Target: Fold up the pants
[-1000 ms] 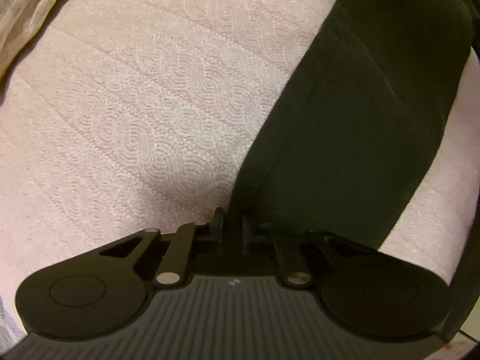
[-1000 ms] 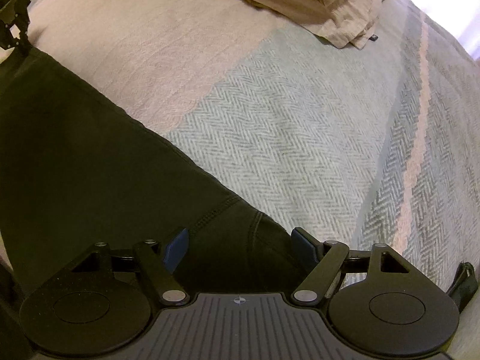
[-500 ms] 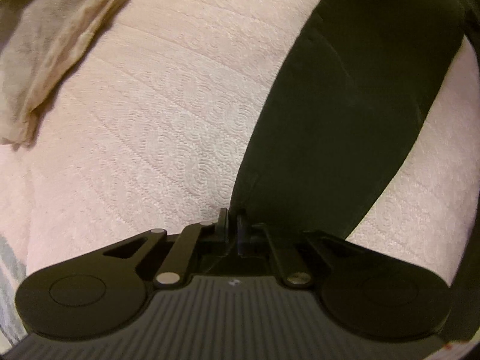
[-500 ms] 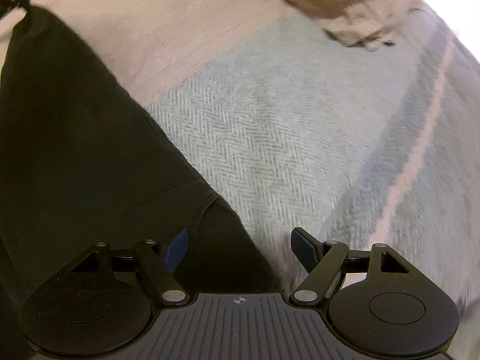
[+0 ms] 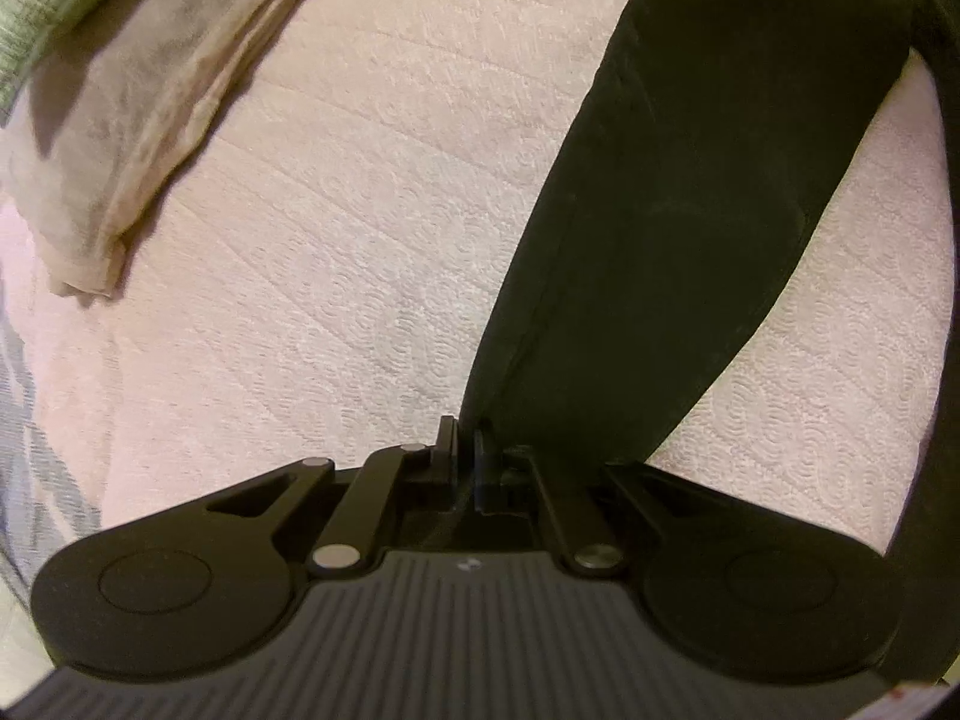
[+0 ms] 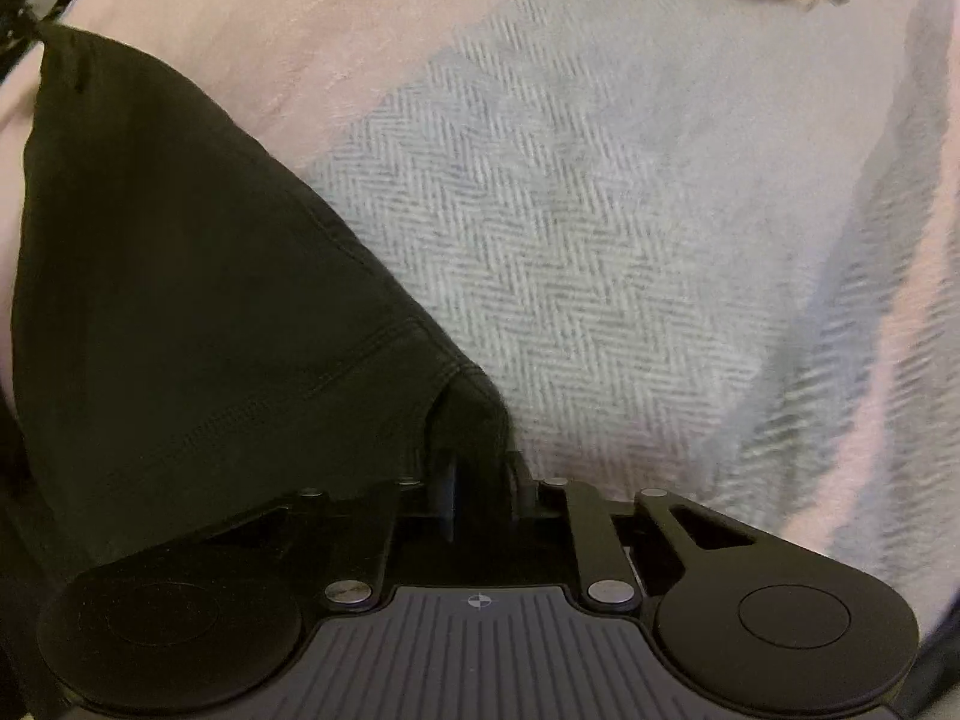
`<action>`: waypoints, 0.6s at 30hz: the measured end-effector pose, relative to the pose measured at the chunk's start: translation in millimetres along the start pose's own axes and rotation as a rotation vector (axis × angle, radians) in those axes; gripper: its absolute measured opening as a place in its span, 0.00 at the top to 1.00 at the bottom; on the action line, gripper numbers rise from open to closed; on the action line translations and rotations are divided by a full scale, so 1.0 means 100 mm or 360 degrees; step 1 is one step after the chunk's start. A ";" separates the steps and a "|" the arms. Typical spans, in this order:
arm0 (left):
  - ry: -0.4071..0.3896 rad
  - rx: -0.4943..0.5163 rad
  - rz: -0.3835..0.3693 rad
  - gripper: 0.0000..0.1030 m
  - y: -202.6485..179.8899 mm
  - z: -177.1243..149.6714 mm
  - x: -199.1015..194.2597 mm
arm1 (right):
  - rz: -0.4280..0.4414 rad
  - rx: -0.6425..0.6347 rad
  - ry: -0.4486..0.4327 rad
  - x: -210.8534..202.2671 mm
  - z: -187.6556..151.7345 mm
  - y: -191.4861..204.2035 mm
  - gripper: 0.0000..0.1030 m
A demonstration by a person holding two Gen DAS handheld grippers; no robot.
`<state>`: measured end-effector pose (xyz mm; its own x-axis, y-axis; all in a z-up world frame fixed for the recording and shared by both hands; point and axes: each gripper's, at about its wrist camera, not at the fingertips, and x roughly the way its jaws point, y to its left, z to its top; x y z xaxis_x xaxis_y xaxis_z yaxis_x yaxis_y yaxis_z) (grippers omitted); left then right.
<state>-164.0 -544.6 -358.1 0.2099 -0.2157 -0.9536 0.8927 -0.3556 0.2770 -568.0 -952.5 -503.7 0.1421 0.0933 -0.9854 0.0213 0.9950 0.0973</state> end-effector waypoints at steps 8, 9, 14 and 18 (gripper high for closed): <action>-0.0090 -0.0119 0.0131 0.98 -0.31 -0.25 -0.90 | -0.0384 -0.0105 -0.0381 -1.05 -0.47 0.74 0.95; -0.0105 -0.0139 0.0132 0.98 -0.41 -0.33 -1.03 | -0.0428 -0.0115 -0.0436 -1.20 -0.60 0.91 0.95; -0.0158 -0.0308 0.0123 0.98 -1.17 -0.86 -1.76 | -0.0630 -0.0209 -0.0584 -1.67 -1.44 1.93 0.95; -0.0061 -0.0335 0.0036 0.98 -2.03 -1.23 -1.96 | -0.0683 -0.0192 -0.0553 -1.54 -2.24 2.69 0.95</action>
<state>-337.4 -318.4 -241.8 0.2193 -0.2572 -0.9411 0.9522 -0.1536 0.2639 -805.8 -691.2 -356.6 0.4634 -0.3173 -0.8274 0.0388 0.9401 -0.3388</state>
